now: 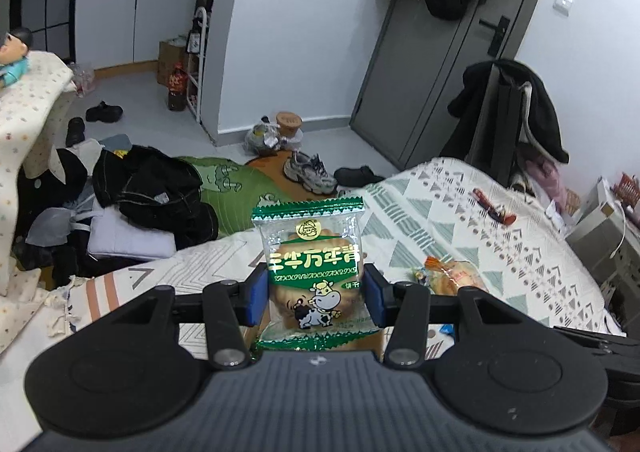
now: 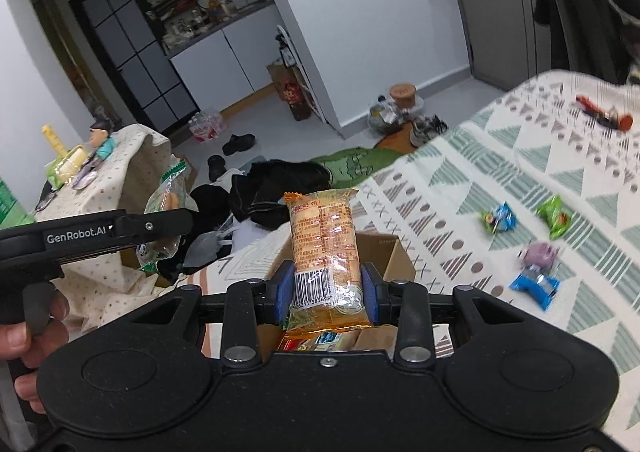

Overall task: Organize snacks
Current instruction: 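Carry the cake pack and biscuit roll with both tools over the box, then open both tools to drop the cake pack and biscuit roll into the box, then withdraw both tools from the box toward the remaining snacks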

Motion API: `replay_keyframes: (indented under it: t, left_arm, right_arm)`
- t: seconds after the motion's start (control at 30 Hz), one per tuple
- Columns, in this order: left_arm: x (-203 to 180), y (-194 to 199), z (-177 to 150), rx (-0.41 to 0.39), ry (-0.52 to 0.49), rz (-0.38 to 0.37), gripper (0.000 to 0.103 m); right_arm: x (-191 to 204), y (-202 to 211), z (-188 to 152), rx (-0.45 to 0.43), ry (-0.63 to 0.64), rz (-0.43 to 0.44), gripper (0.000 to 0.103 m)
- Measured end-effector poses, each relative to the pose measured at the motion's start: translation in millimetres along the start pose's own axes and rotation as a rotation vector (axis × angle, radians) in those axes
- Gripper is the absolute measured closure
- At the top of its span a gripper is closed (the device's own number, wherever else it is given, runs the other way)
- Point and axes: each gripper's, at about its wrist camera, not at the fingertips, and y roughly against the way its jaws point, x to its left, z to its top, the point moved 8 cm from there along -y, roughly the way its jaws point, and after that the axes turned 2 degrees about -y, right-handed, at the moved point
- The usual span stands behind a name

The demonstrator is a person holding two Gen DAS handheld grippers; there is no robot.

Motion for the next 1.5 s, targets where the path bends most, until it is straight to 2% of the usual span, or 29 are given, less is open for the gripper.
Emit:
replay_keyframes:
  t: [0.37,0.57,0.7,0.73,0.77,0.8,1.0,1.07,1.2,1.33,1.5]
  left_arm:
    - [22.0,-63.4,-25.4,0.13,0.059,-0.026,0.055]
    - [28.8,-84.7,-34.4,0.17,0.08,-0.047,0.055]
    - [22.7,-86.6,-34.9,0.161,0.036,-0.062,0.05]
    - [23.3,-87.8,-35.2,0.172,0.046,-0.06,0.05]
    - [24.3,-88.1,-35.3,0.176,0.056,-0.059,0.05]
    - [26.0,-87.0,-34.6,0.175,0.066,-0.058,0.049]
    - [28.5,-76.8,-33.8,0.155,0.07,-0.01,0.031]
    - [25.8,-72.6,-36.2,0.155,0.069,0.002,0.03]
    - [15.7,-65.0,-40.8,0.156,0.052,0.011,0.026]
    - [3.2,-58.5,-45.6,0.15,0.056,0.019,0.023]
    - [-16.5,-50.7,-48.9,0.141,0.074,0.026,0.017]
  right_arm:
    - [-13.6,-48.6,-1.7,0.05,-0.044,-0.018,0.068]
    - [-17.8,-71.5,-5.9,0.078,-0.066,-0.025,0.068]
    - [-16.7,-79.5,-6.2,0.089,-0.051,-0.032,0.067]
    - [-17.2,-81.6,-6.7,0.098,-0.049,-0.038,0.063]
    - [-17.8,-83.4,-7.9,0.112,-0.049,-0.041,0.053]
    - [-18.9,-83.9,-8.9,0.118,-0.049,-0.04,0.049]
    - [-31.6,-68.5,-9.8,0.091,-0.064,-0.028,0.041]
    - [-40.2,-60.2,-10.7,0.073,-0.068,-0.026,0.037]
    - [-68.2,-38.0,-15.3,0.051,-0.092,-0.042,0.035]
    - [-94.4,-19.3,-14.6,0.043,-0.111,-0.096,0.035]
    - [-116.9,3.9,-15.1,0.013,-0.142,-0.117,0.029]
